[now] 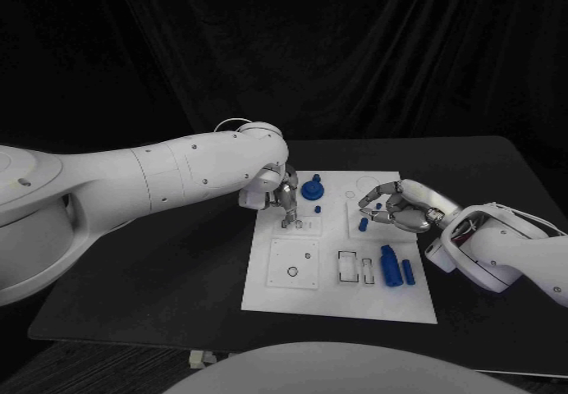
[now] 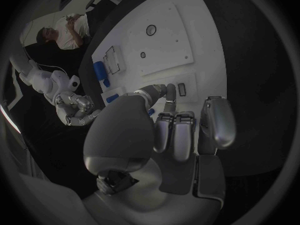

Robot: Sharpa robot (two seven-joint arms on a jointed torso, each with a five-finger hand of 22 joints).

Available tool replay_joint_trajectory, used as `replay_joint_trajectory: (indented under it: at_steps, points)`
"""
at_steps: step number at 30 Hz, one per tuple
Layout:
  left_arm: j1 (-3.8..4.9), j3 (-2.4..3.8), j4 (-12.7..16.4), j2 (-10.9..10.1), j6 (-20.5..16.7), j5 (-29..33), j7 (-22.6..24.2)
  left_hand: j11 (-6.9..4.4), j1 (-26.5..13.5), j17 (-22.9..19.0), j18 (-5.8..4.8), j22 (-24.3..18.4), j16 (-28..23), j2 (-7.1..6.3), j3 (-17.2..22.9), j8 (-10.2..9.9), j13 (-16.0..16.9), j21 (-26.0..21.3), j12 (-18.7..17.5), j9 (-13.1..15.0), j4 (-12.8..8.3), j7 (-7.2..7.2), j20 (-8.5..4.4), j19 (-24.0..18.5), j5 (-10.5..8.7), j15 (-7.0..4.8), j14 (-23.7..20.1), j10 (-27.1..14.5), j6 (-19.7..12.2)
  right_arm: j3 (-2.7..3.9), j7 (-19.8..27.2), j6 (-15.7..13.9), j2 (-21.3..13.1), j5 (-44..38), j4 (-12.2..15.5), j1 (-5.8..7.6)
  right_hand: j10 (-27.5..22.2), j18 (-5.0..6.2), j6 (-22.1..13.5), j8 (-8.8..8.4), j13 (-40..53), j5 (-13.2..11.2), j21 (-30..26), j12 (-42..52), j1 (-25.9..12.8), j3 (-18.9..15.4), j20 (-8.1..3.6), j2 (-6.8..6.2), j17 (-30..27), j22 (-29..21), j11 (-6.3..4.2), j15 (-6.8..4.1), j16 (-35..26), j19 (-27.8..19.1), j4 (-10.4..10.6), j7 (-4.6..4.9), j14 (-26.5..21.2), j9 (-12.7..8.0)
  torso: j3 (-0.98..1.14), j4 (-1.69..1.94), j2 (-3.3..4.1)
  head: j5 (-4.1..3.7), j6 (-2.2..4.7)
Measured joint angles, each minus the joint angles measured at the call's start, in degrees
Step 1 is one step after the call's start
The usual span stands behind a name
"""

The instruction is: Assemble the parts on the task board

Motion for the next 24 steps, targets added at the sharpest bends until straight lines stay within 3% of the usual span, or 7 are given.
replay_joint_trajectory:
  at_steps: [7, 11, 15, 19, 21, 23, 24]
  points:
    - [0.00, 0.01, 0.34, -0.43, -1.27, 0.08, 0.98, 0.00, -0.01, 0.00, 0.00, 0.00, 0.00, -0.01, 0.05, 0.00, 0.00, 0.00, 0.00, 0.00, -0.04, 0.06, 0.00, 0.00, -0.03, 0.00, 0.00, 0.00, -0.13, -0.03, 0.00, 0.07, -0.15, 0.00, -0.03, -0.30, 0.00, 0.00, 0.00, 0.00, 0.00, 0.20, -0.24, 0.01, 0.22, 0.32, 0.00, -0.07, 0.00, -0.01, 0.00, -0.04, 0.00, 0.00, -0.32, 0.00, -0.04, 0.00, 0.00, 0.03, 0.01, -0.14, 0.00]
    - [0.01, 0.01, 1.78, -1.70, -2.63, 0.12, 1.83, 0.00, -0.08, 0.00, 0.00, 0.00, 0.27, -0.08, -0.18, 0.00, 0.00, 0.01, 0.00, -0.01, -0.27, -0.23, 0.00, 0.00, -1.10, 0.00, 0.00, 0.00, -0.45, -0.03, 0.00, 0.07, -0.61, 0.00, 0.12, -0.34, 0.00, 0.00, 0.00, 0.00, -0.01, 0.18, -0.24, 0.02, 0.94, 0.71, 0.00, -0.49, 0.00, -0.01, 0.00, -0.04, 0.00, 0.00, -0.71, 0.00, -0.04, 0.00, 0.00, 0.03, 0.01, -0.36, 0.00]
    - [0.08, -0.01, 4.49, -3.66, -4.94, 0.84, 3.20, 0.18, -0.09, 0.00, 0.00, 0.00, 0.60, -0.05, -1.33, -0.48, 0.00, 0.51, 0.14, -0.19, -0.34, -0.02, 0.42, 0.01, -3.52, 0.21, -0.21, 0.15, -1.92, -0.01, 0.00, -0.06, -1.39, -0.11, 0.71, -0.34, 0.01, 0.00, 0.53, 0.01, -0.45, -4.11, -0.24, 0.00, 1.70, 1.23, 0.00, -1.26, 0.00, -0.01, 0.00, -0.03, 0.00, 0.00, -0.91, 0.20, -0.05, 0.02, 0.00, 0.02, 0.01, -0.58, 0.00]
    - [0.19, -0.01, 7.73, -6.04, -7.63, 2.63, 5.64, 0.60, -0.03, 0.03, 0.00, 0.00, 0.66, 1.63, -3.45, -1.56, 0.00, 0.82, 0.14, -1.23, 0.15, 0.39, 0.42, 0.01, -4.68, 0.62, -0.20, 0.19, -3.71, -0.06, -0.35, -0.45, -2.60, -1.62, 2.12, 0.17, 0.02, 0.00, 2.39, 0.71, -1.30, -10.06, 0.93, -0.01, 2.44, 1.42, -0.21, -1.99, 0.00, -0.02, 0.02, -0.02, 0.00, 0.48, -1.12, -0.13, -0.05, 0.27, 0.00, 0.00, -0.02, -0.95, 0.00]
    - [0.20, -0.01, 8.97, -7.06, -8.79, 3.45, 6.99, 1.11, -0.13, 0.05, -0.01, 0.00, 0.66, 2.19, -4.15, -2.55, 0.00, 0.82, 0.13, -2.52, 0.74, 0.73, 0.84, 0.00, -5.02, 0.86, -0.03, 0.09, -4.49, -0.06, -0.80, -0.70, -3.25, -3.14, 2.86, 0.80, 0.02, 0.00, 4.88, 1.68, -1.31, -12.84, 2.74, -0.01, 2.63, 1.07, -0.36, -2.20, 0.00, -0.02, 0.02, -0.10, 0.00, 1.20, -1.47, -0.67, -0.06, 0.65, 0.00, -0.01, -0.03, -1.21, 0.00]
    - [0.21, -0.01, 10.47, -8.39, -10.12, 4.30, 8.99, 1.38, -0.03, 0.04, -0.01, 0.00, 0.66, 2.97, -4.97, -3.64, 0.00, 0.63, -0.24, -3.94, 1.19, 1.03, 0.96, 0.12, -5.49, 1.03, -0.20, 0.10, -5.20, -0.04, -1.52, -0.90, -4.13, -5.83, 3.82, 1.68, -0.16, 0.00, 7.85, 2.70, -1.34, -13.85, 4.29, 0.00, 3.41, 0.97, -0.67, -3.00, 0.00, -0.02, -0.16, -0.35, 0.00, 1.44, -2.23, -1.60, -0.10, 1.17, 0.00, 0.00, -0.05, -1.59, 0.00]
    - [0.21, -0.01, 11.13, -9.02, -10.68, 4.61, 9.93, 1.51, 0.17, 0.05, -0.01, 0.00, 0.66, 3.19, -5.20, -3.90, 0.00, 0.44, -0.66, -4.43, 1.42, 1.10, 1.11, 0.15, -5.68, 1.17, -0.17, 0.07, -5.46, -0.03, -1.86, -0.92, -4.55, -7.36, 4.22, 2.10, -0.81, 0.00, 9.09, 2.88, -1.21, -14.06, 4.84, 0.04, 4.15, 1.09, -1.07, -3.74, 0.00, -0.02, -0.57, -1.23, 0.00, 1.43, -2.71, -2.08, -0.42, 1.33, 0.00, 0.00, -0.06, -1.69, 0.00]
